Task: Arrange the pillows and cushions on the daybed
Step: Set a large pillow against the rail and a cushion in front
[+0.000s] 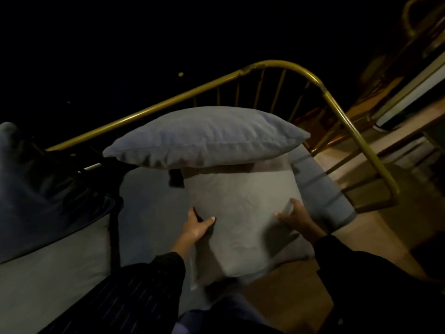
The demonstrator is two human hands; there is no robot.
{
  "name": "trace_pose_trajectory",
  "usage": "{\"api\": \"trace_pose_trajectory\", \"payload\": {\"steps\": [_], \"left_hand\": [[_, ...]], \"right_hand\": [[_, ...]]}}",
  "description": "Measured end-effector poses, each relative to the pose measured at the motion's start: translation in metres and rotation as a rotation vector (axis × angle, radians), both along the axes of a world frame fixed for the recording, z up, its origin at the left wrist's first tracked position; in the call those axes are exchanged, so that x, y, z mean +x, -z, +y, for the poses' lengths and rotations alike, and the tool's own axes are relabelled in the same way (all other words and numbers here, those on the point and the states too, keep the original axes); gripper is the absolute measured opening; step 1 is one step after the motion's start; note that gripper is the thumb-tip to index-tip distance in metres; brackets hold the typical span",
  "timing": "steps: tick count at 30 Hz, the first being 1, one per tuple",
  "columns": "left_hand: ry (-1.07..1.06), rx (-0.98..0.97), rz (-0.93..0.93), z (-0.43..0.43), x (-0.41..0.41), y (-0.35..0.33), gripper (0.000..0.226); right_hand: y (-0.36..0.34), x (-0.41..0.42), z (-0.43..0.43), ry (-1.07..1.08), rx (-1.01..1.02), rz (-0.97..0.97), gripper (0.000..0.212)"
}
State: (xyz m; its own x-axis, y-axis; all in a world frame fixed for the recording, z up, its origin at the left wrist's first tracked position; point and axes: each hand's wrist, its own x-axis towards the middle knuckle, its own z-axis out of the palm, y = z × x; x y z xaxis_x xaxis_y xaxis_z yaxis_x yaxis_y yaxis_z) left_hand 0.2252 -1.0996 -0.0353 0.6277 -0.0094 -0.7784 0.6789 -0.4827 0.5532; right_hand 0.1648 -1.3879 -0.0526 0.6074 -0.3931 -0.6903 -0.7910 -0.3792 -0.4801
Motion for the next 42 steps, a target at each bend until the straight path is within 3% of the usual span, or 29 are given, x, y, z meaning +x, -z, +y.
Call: {"api": "trace_pose_trajectory", "payload": {"steps": [7,10,12,17,22,25,28,29,32,35,39,42], "left_hand": [[-0.142,-0.064,0.011,0.006,0.015,0.034,0.105],[-0.211,-0.118,0.021,0.009,0.022,0.042,0.107],[-0.274,-0.166,0.061,0.010,0.024,0.046,0.112],[-0.400,-0.265,0.140,0.015,0.025,0.061,0.140],[-0.477,-0.308,0.228,0.020,-0.006,0.064,0.119],[-0.563,-0.352,0.239,0.019,-0.029,0.062,0.113],[-0.552,-0.444,0.277,0.016,-0.031,0.067,0.122],[-0.535,-0.453,0.279,0.015,-0.030,0.064,0.117],[-0.501,-0.447,0.291,0.017,-0.034,0.047,0.074],[-0.540,-0.419,0.215,0.038,-0.038,0.048,0.070],[-0.616,-0.292,-0.058,0.074,-0.012,0.023,0.098],[-0.599,-0.273,-0.194,0.093,0.018,-0.010,0.109]], "right_hand": [[0.024,0.004,-0.020,0.294,0.266,0.033,0.131],[0.037,0.007,-0.028,0.423,0.324,0.001,0.122],[0.041,0.008,-0.026,0.452,0.341,-0.025,0.128],[0.035,0.012,-0.016,0.561,0.368,-0.070,0.108],[0.025,0.008,-0.018,0.432,0.400,-0.147,0.105],[0.015,0.008,-0.014,0.384,0.388,-0.157,0.114],[0.007,0.008,-0.005,0.360,0.389,-0.182,0.085],[0.006,0.007,-0.003,0.362,0.400,-0.190,0.077],[0.003,0.004,-0.002,0.328,0.374,-0.118,0.089],[-0.007,0.001,-0.002,0.282,0.365,-0.156,0.091],[-0.031,0.001,0.006,0.363,0.324,-0.194,0.106],[-0.059,-0.001,0.021,0.397,0.407,-0.296,0.097]]}}
